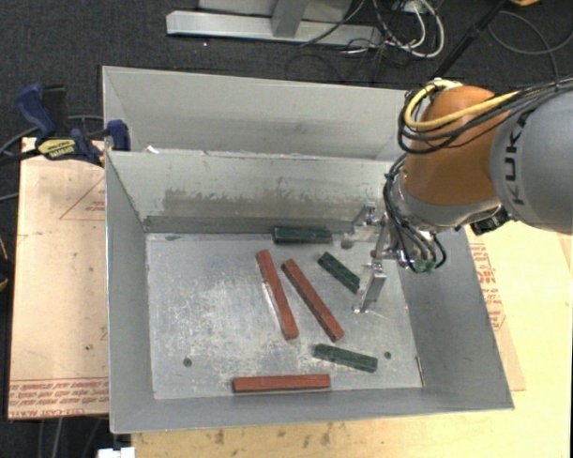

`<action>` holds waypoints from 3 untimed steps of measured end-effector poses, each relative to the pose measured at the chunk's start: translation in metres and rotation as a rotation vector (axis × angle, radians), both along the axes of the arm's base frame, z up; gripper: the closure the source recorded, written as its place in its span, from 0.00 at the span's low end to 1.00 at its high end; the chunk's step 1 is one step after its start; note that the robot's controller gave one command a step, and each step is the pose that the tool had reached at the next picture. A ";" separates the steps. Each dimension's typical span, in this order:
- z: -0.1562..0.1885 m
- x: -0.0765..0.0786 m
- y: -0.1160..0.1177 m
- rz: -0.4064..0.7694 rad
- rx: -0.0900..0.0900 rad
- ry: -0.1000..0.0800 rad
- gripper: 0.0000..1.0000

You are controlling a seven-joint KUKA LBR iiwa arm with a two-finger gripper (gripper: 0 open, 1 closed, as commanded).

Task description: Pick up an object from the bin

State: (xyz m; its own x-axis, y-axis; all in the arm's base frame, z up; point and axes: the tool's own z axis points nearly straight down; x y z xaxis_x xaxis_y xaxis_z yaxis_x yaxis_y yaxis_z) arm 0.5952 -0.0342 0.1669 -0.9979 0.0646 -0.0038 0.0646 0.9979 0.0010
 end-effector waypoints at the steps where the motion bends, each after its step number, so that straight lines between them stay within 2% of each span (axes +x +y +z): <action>1: -0.088 0.011 -0.025 -0.160 0.004 -0.011 1.00; 2: -0.089 0.009 -0.026 -0.158 0.002 -0.007 0.00; 3: -0.089 0.010 -0.027 -0.159 0.001 -0.012 0.00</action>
Offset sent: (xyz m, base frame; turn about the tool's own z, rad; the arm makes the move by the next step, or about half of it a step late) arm 0.0000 0.0000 0.0000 0.0000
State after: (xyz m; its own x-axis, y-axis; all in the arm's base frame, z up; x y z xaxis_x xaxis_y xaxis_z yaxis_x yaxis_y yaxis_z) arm 0.6050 -0.0609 0.0774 -0.9751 0.2214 -0.0153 0.2214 0.9752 0.0037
